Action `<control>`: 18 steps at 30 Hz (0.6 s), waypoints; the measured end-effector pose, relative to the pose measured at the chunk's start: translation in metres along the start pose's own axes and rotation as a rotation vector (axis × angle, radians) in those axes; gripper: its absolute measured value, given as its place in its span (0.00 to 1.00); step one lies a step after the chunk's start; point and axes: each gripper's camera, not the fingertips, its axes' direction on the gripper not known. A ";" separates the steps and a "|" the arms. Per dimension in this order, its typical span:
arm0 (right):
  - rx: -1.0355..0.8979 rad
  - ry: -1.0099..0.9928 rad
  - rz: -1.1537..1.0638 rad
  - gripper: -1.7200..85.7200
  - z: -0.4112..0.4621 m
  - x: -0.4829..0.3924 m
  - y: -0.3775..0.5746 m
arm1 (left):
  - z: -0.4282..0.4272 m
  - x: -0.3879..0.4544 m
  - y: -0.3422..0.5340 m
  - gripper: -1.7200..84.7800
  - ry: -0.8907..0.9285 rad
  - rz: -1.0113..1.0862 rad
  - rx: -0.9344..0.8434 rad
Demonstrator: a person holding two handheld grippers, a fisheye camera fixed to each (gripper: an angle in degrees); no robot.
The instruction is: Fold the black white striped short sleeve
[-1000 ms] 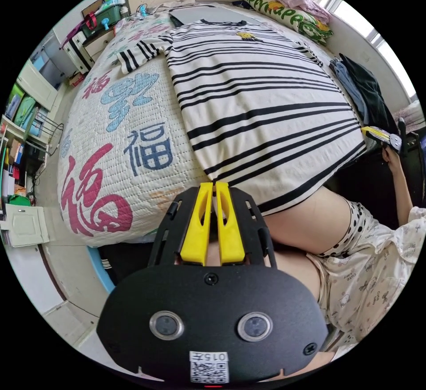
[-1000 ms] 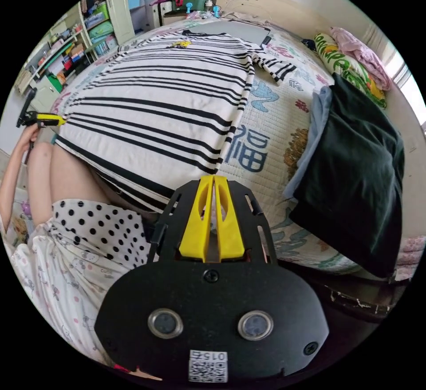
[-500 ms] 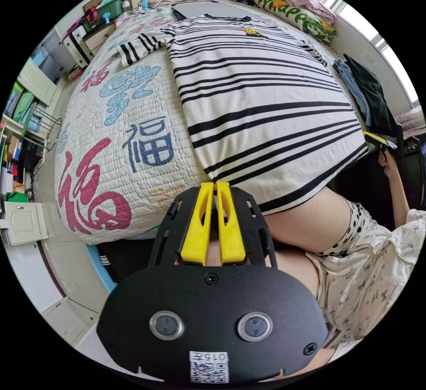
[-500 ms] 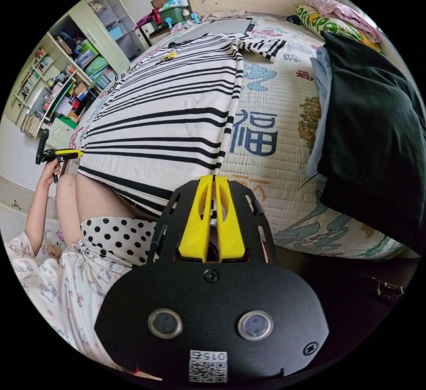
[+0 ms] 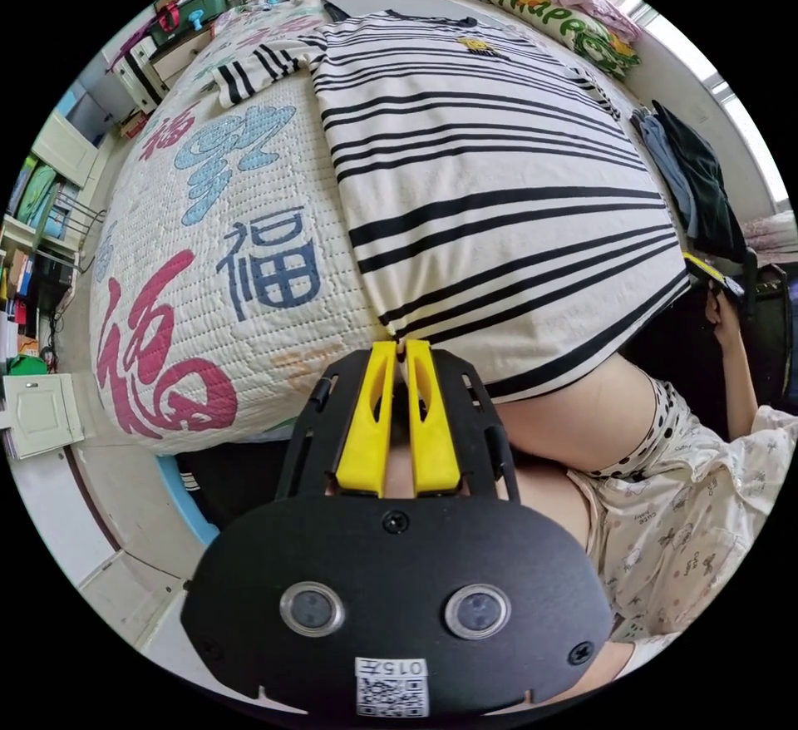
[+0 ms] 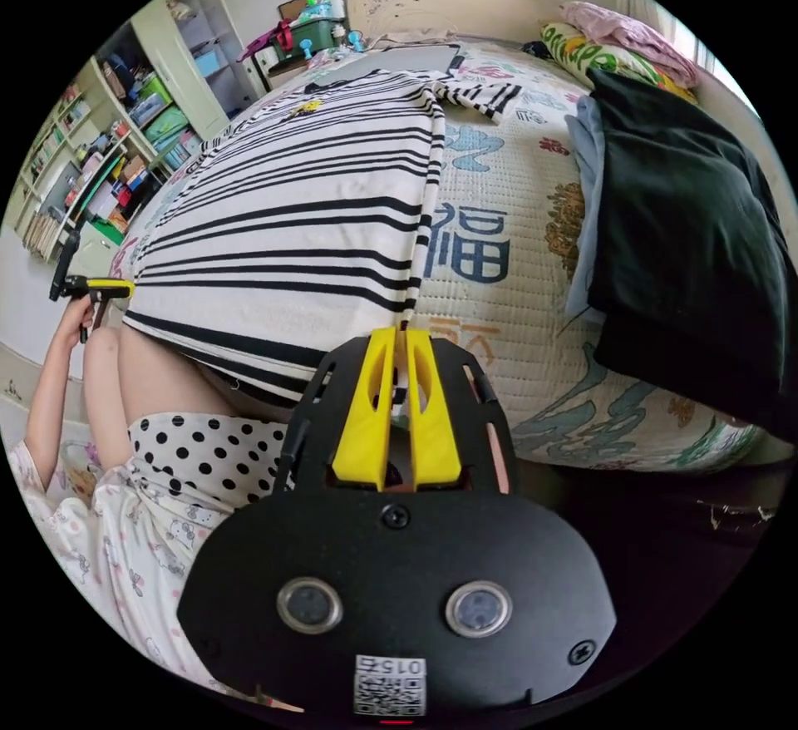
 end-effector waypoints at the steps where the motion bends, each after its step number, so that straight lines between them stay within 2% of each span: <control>1: -0.006 -0.023 0.047 0.02 -0.005 0.005 0.009 | 0.000 -0.002 -0.002 0.02 0.010 -0.003 -0.005; 3: 0.006 -0.033 0.148 0.02 -0.020 0.017 0.027 | 0.001 -0.004 -0.006 0.02 0.020 -0.004 -0.021; 5: 0.108 0.010 0.244 0.02 -0.056 0.024 0.052 | 0.005 -0.003 -0.010 0.02 0.016 0.006 -0.051; 8: 0.339 0.014 0.284 0.01 -0.141 0.008 0.090 | 0.007 0.005 -0.017 0.02 -0.033 0.041 -0.069; 11: 0.663 -0.080 0.271 0.01 -0.245 -0.035 0.126 | 0.007 0.010 -0.024 0.02 -0.065 0.057 -0.077; 13: 0.961 -0.159 0.194 0.01 -0.333 -0.087 0.163 | 0.007 0.006 -0.029 0.02 -0.050 0.044 -0.080; 18: 1.443 -0.459 -0.088 0.01 -0.488 -0.186 0.256 | 0.007 -0.009 -0.030 0.02 0.011 0.016 -0.083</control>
